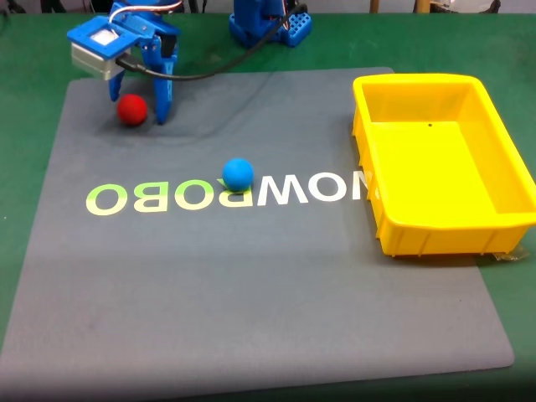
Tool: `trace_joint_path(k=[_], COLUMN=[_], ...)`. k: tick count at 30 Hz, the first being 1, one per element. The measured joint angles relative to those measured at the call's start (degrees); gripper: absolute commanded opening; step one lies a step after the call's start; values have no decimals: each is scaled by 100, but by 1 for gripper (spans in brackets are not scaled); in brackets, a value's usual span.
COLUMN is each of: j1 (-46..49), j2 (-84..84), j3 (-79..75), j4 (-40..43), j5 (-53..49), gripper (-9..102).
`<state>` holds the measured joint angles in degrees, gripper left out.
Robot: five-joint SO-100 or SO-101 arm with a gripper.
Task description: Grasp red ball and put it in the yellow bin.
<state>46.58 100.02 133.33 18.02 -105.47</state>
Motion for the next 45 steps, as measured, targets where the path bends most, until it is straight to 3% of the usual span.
trace_joint_path(k=[9,12,17,34,45], j1=[-26,-62,-88,-123,-1099], j2=[-492,-580,-642,-580,519], j3=[-431,-492,-545,-536,-1327], j4=[0,0,-35,-44,-26], j5=[26,18,-62,26,773], gripper=[31,23,0,0,0])
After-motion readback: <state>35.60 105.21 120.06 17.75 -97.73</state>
